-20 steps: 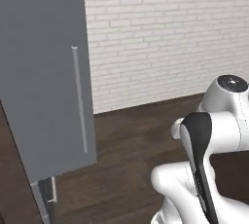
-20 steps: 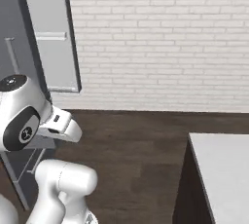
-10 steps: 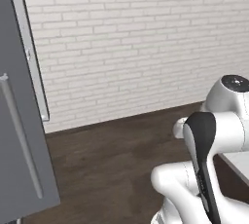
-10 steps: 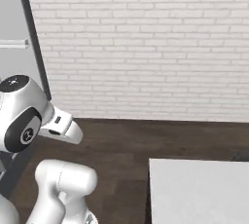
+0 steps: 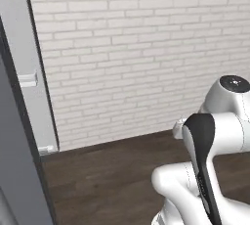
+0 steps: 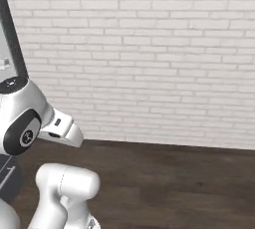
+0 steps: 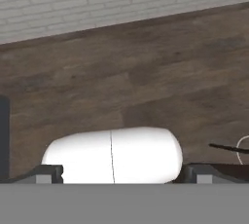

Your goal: Place one avocado and one chicken drumstick in each tupperware on the nearby counter, to pack two identical lunches.

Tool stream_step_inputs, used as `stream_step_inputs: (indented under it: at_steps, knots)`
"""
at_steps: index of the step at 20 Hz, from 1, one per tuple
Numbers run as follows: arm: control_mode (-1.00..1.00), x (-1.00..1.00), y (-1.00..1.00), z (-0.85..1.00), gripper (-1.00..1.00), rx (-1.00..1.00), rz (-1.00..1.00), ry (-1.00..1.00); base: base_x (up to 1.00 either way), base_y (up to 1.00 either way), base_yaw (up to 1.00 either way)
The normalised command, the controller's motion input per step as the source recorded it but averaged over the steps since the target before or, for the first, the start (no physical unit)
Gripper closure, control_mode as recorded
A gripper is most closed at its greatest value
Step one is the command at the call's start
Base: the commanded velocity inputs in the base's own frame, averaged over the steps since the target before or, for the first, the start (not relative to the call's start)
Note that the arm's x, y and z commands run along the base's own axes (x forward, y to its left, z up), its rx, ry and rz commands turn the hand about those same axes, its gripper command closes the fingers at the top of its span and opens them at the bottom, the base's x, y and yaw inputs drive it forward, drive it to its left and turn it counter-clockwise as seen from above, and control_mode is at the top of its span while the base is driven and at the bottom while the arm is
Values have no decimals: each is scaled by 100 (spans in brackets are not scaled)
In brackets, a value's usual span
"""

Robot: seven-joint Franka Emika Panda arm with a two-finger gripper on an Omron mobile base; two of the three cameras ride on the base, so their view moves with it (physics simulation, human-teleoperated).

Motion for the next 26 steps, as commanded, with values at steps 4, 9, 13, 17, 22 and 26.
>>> stream_step_inputs:
  at_steps: [4,9,13,17,22,26]
  knots:
    - [100,0,0,0,-100,0,0,0,100,-6,21]
    - [100,0,0,0,-100,0,0,0,100,-13,22]
    - [100,0,0,0,-100,0,0,0,100,-52,28]
    - [100,0,0,0,-100,0,0,0,100,-44,64]
    - [100,0,0,0,-100,0,0,0,41,-18,89]
    - [100,0,0,0,-100,0,0,0,-16,-19,100]
